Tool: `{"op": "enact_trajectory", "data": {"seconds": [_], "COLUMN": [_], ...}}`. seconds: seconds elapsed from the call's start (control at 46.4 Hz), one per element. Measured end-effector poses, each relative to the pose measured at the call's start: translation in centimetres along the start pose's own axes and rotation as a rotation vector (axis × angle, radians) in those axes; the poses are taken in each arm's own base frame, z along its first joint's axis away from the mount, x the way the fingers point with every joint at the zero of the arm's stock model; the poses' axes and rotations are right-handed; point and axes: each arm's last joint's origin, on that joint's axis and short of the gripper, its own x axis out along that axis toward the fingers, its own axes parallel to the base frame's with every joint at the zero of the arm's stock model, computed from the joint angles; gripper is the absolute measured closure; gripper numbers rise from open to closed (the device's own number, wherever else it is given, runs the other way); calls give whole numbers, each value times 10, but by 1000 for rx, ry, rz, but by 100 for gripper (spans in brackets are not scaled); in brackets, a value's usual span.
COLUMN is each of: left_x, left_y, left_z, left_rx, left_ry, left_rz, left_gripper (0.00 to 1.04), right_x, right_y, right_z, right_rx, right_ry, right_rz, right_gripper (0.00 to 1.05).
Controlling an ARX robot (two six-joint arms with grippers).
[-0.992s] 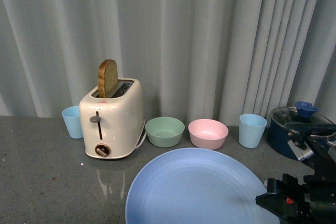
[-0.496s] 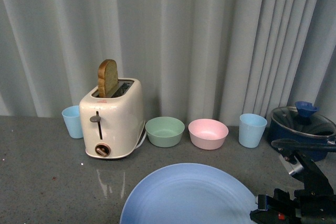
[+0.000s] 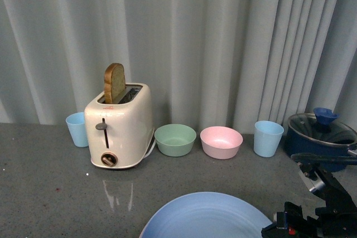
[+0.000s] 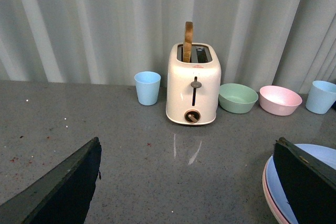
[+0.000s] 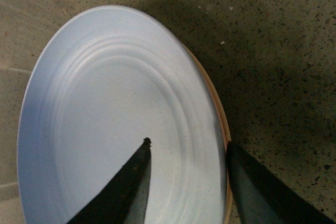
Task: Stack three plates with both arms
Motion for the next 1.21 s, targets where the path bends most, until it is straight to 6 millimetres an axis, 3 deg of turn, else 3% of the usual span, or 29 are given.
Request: {"op": "enact_trajectory", "data": {"seconds": [0.108,0.28,0.453,0.604,0.69,0.798,1.1,1.207], "left_x": [0,0,0,0,0,0,0,0], "left_y": [0,0,0,0,0,0,0,0], "left_z": [0,0,0,0,0,0,0,0], "left_rx": [0,0,0,0,0,0,0,0], "left_ry": [0,0,0,0,0,0,0,0], "left_rz": [0,0,0,0,0,0,0,0], "left_gripper": [7,7,7,7,7,7,7,7], "right_x": [-9,-46,-83,-137,-169,-195,-241,-244], "right_y": [-1,-4,-18,-26,-14,5,56,65], "right_z": [7,17,15,19,21,20,-12,-33], "right_rx": [5,2,16,-14,-66,-145,-357,-474], "right_ry": [-19,-93,-151,-321,-419,-509,-642,-884], "right_rz": [4,10,-51,-289,-375,-421,-479,-390], "right_gripper": [38,6,7,7,7,7,7,28]}}
